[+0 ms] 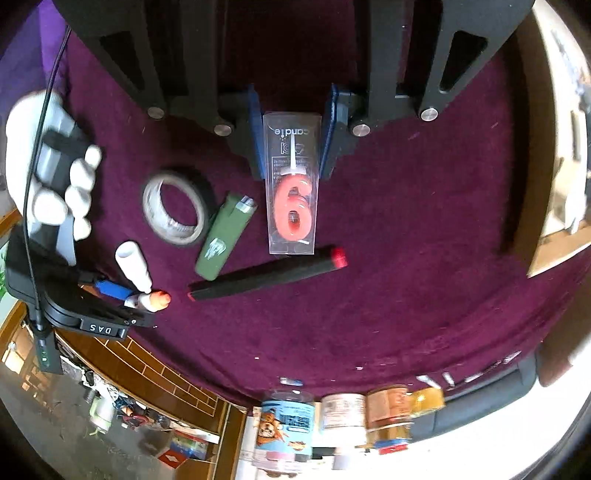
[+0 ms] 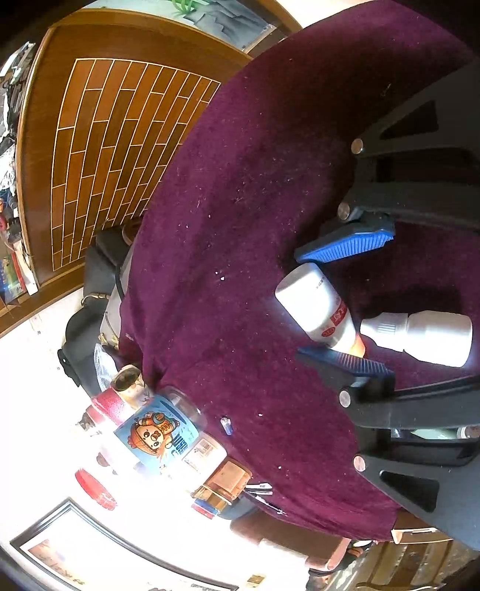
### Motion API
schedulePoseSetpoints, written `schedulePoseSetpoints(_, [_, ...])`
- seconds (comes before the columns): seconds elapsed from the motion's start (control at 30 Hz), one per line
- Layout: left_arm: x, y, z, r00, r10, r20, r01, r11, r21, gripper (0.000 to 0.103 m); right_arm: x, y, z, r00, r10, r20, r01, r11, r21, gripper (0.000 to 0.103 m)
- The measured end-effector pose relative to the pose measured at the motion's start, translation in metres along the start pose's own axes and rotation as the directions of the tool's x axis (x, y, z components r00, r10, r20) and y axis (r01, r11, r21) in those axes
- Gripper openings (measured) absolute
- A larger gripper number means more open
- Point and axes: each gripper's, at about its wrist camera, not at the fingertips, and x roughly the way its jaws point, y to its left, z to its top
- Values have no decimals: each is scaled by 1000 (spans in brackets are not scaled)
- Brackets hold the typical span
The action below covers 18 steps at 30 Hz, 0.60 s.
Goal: Organize rigid objects
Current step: 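Lift and carry the candle box and glue bottle over the cardboard box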
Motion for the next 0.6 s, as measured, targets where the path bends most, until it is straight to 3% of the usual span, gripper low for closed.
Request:
schedulePoseSetpoints(0.23, [-18,12,-21,1000,-21,2,21,1000,-7,24,0,-2,0,1000,6,0,-6,1000,12,45])
schedulePoseSetpoints(0.33, [-5,9,-15,1000,9,7,-9,1000,-9,31,1,-1,0,1000,0,3,0,1000,4,45])
schedulePoseSetpoints(0.43, [3,-4,-13,996,80,49,-83,994,67,34,1,0,0,1000,-6,6,6,1000,-6,45])
schedulePoseSetpoints(0.47, [3,-5,-13,995,83,59,-87,994,72,33,2,1,0,1000,-8,7,8,1000,-10,45])
schedulePoseSetpoints(0.5, [2,-4,-14,996,71,56,-75,995,63,23,2,1,1,1000,-10,8,10,1000,-14,45])
schedulePoseSetpoints(0.6, [-9,7,-19,999,29,42,-29,999,13,23,3,1,1,1000,-9,9,10,1000,-20,45])
